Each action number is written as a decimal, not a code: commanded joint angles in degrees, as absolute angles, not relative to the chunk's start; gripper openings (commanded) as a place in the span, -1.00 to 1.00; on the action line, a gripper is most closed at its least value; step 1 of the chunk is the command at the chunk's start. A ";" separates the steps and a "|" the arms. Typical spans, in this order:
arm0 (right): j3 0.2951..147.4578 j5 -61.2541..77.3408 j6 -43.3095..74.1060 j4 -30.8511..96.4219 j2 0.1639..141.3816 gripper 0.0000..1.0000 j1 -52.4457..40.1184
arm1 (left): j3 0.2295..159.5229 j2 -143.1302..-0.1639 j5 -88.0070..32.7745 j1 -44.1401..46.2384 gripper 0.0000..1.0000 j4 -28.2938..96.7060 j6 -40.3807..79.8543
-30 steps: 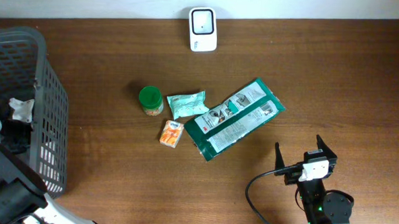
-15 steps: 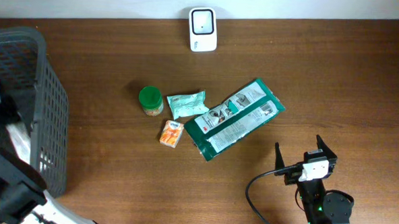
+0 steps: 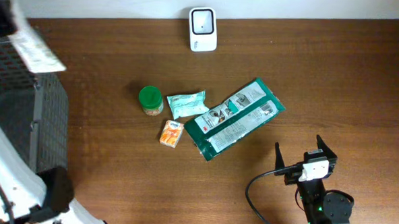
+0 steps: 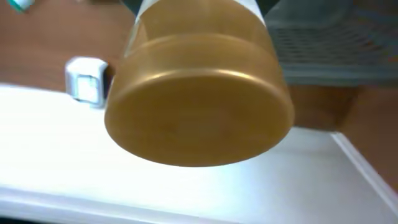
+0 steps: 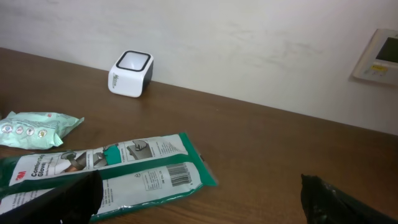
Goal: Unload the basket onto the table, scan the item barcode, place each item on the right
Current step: 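Carry the tube over the table and release it near the gloves pack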
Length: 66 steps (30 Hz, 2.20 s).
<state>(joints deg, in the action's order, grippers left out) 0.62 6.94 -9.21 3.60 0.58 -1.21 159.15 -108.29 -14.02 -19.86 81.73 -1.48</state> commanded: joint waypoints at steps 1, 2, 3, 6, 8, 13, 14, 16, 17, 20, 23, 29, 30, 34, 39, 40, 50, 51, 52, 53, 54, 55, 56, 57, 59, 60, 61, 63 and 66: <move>0.32 6.87 -8.97 3.90 0.21 0.97 -1.54 | 159.50 -106.80 -15.22 -9.17 -0.76 84.47 -0.64; 0.32 6.87 -8.97 3.90 0.21 0.97 -1.54 | 158.82 -107.48 -15.22 -6.52 -0.75 85.65 -0.64; 0.32 6.87 -8.97 3.90 0.21 0.97 -1.54 | 157.91 -108.22 -15.25 -4.54 -0.76 86.61 -0.64; 0.32 6.87 -8.97 3.90 0.21 0.97 -1.54 | 151.35 -111.24 -15.29 1.87 -0.75 88.82 -0.62; 0.32 6.87 -8.97 3.90 0.21 0.97 -1.54 | 146.85 -113.10 -15.29 5.93 -0.74 88.55 -0.62; 0.32 6.87 -8.97 3.90 0.21 0.97 -1.54 | 133.01 -117.40 -15.25 19.09 -0.74 77.19 -0.62; 0.32 6.87 -8.97 3.90 0.21 0.97 -1.54 | 131.02 -117.84 -15.25 21.34 -0.74 75.02 -0.62; 0.32 6.87 -8.97 3.90 0.21 0.97 -1.54 | 126.19 -118.54 -15.22 26.94 -0.74 69.60 -0.64; 0.32 6.87 -8.97 3.90 0.21 0.97 -1.54 | 123.83 -119.02 -15.22 29.91 -0.74 66.37 -0.62; 0.32 6.87 -8.97 3.90 0.21 0.97 -1.54 | 120.22 -121.78 -15.25 37.39 -0.74 58.94 1.04; 0.32 6.87 -8.97 3.90 0.21 0.97 -1.54 | 119.92 -125.29 -15.25 41.80 -0.64 54.85 4.32; 0.32 6.87 -8.97 3.90 0.21 0.97 -1.54 | 119.66 -127.90 -16.08 43.46 -0.68 52.03 17.41; 0.32 6.87 -8.97 3.90 0.21 0.97 -1.54 | 119.09 -128.29 -17.39 43.90 -0.67 51.83 19.14; 0.32 6.87 -8.97 3.90 0.21 0.97 -1.54 | 119.07 -131.48 -18.09 45.01 -0.42 51.86 20.16; 0.32 6.87 -8.97 3.90 0.21 0.97 -1.54 | 121.34 -131.85 -18.04 44.47 0.26 51.92 18.39; 0.32 6.90 -8.97 3.90 0.21 0.97 -1.54 | 122.54 -131.31 -17.78 43.97 0.25 52.45 17.10; 0.32 6.87 -8.97 3.90 0.21 0.97 -1.54 | 128.33 -109.23 5.85 23.27 0.32 71.96 8.84; 0.32 6.87 -8.97 3.90 0.21 0.97 -1.54 | 128.33 -107.63 6.07 19.73 0.32 73.65 8.84; 0.32 6.87 -8.97 3.90 0.21 0.97 -1.54 | 128.33 -106.69 6.07 15.70 0.34 75.50 8.82; 0.32 6.87 -8.97 3.90 0.21 0.97 -1.54 | 128.33 -106.50 6.07 13.26 0.37 76.51 8.82; 0.32 6.87 -8.97 3.90 0.21 0.97 -1.54 | 128.31 -106.48 6.04 8.82 0.38 78.06 8.01; 0.32 6.87 -8.97 3.90 0.21 0.97 -1.54 | 128.31 -106.48 6.02 5.52 0.38 78.52 8.01; 0.32 6.87 -8.97 3.90 0.21 0.97 -1.54 | 128.31 -106.48 5.54 2.02 0.38 78.28 7.18; 0.32 6.87 -8.97 3.90 0.21 0.97 -1.54 | 128.31 -106.48 4.03 -1.23 0.38 77.78 2.02; 0.32 6.87 -8.97 3.90 0.21 0.97 -1.54 | 128.31 -106.48 2.85 -3.20 0.38 77.65 -1.39; 0.32 6.87 -8.97 3.90 0.21 0.97 -1.54 | 128.31 -106.48 0.75 -5.21 0.39 76.97 -6.37; 0.32 6.87 -8.97 3.90 0.21 0.97 -1.54 | 128.31 -106.48 -0.36 -6.09 0.40 76.71 -8.99; 0.32 6.87 -8.97 3.90 0.21 0.97 -1.54 | 128.31 -106.48 -4.23 -7.73 0.43 75.94 -12.99; 0.32 6.90 -8.97 3.90 0.21 0.97 -1.54 | 128.31 -106.50 -7.73 -9.13 0.50 75.96 -14.50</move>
<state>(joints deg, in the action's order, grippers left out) 0.60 6.92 -9.19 3.60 0.58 -1.21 127.94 -106.72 -3.03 -7.97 76.25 -10.11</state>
